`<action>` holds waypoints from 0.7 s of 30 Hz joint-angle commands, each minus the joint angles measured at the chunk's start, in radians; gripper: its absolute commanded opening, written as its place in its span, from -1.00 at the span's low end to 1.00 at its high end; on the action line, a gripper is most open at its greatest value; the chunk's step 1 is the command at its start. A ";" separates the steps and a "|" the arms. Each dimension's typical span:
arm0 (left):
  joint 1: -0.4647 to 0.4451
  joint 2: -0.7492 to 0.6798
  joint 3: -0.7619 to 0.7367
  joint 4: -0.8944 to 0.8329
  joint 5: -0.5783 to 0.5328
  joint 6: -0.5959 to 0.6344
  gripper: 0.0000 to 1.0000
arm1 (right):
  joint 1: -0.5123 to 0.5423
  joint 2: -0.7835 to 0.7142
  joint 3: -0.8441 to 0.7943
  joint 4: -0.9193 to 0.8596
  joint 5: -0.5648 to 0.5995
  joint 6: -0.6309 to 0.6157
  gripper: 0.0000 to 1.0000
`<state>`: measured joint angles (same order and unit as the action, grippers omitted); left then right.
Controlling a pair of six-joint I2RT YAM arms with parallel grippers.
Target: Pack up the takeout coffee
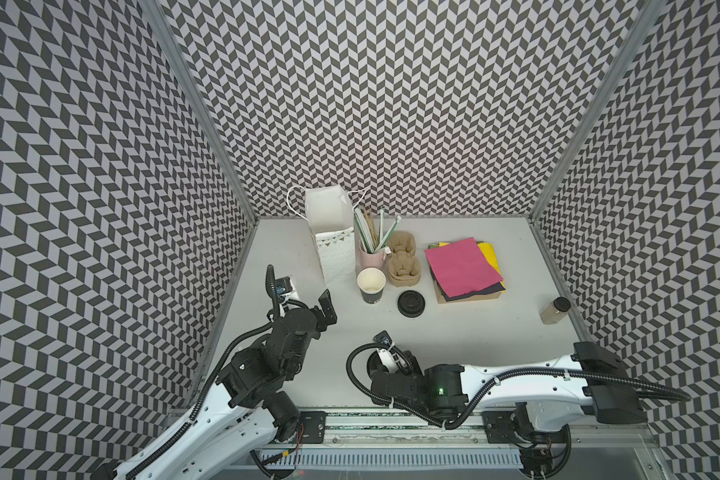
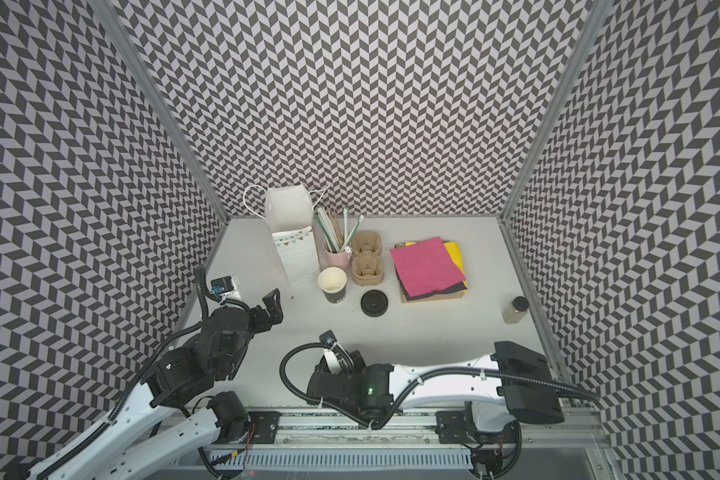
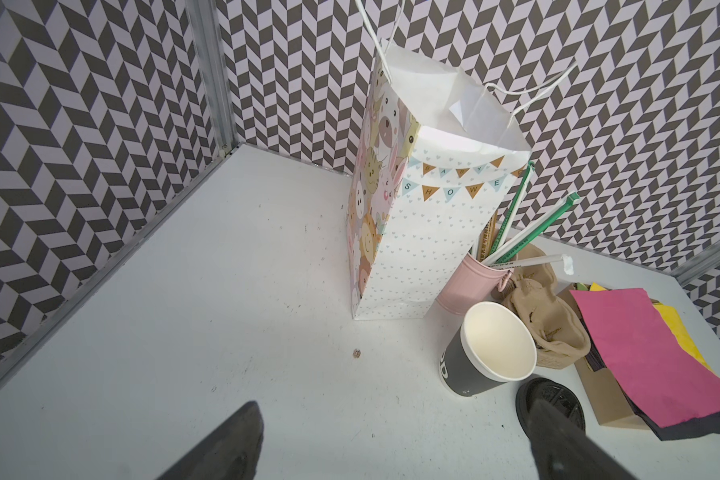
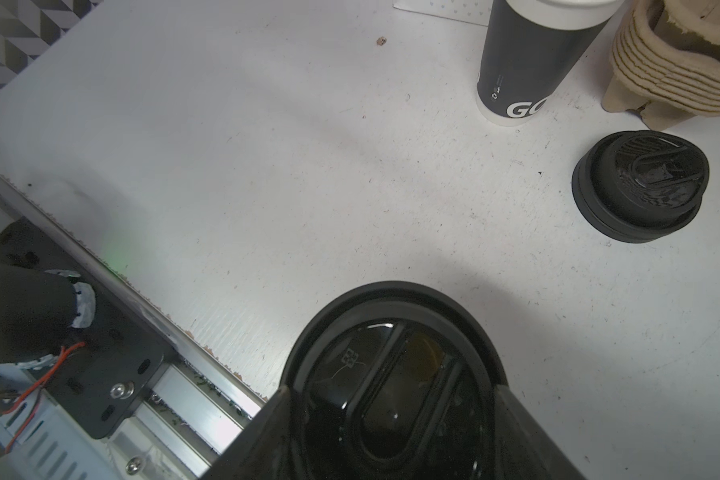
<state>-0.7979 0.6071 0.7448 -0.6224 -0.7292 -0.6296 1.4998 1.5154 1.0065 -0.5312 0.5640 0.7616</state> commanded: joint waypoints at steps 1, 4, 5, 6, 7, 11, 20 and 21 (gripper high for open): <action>0.003 -0.006 0.025 -0.012 -0.004 -0.015 1.00 | -0.028 0.078 -0.110 -0.136 -0.118 0.018 0.06; 0.003 -0.004 0.026 -0.011 -0.004 -0.013 1.00 | -0.033 0.083 -0.117 -0.147 -0.131 0.018 0.05; 0.003 -0.004 0.026 -0.011 -0.002 -0.012 0.99 | -0.035 0.083 -0.113 -0.160 -0.129 0.018 0.05; 0.003 -0.005 0.026 -0.011 -0.002 -0.012 1.00 | -0.036 0.080 -0.107 -0.176 -0.121 0.022 0.05; 0.003 -0.004 0.028 -0.012 -0.002 -0.012 1.00 | -0.038 0.070 -0.097 -0.194 -0.111 0.027 0.05; 0.003 -0.012 0.025 -0.011 -0.004 -0.012 1.00 | -0.046 -0.004 -0.042 -0.252 -0.077 0.032 0.05; 0.003 -0.020 0.025 -0.009 -0.004 -0.010 1.00 | -0.160 -0.142 0.014 -0.364 0.027 0.051 0.05; 0.003 -0.020 0.025 -0.007 -0.004 -0.009 1.00 | -0.186 -0.164 0.008 -0.370 0.033 0.051 0.05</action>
<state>-0.7979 0.5980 0.7452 -0.6224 -0.7269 -0.6292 1.3655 1.4101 1.0271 -0.7925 0.5571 0.7937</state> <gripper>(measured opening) 0.998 0.671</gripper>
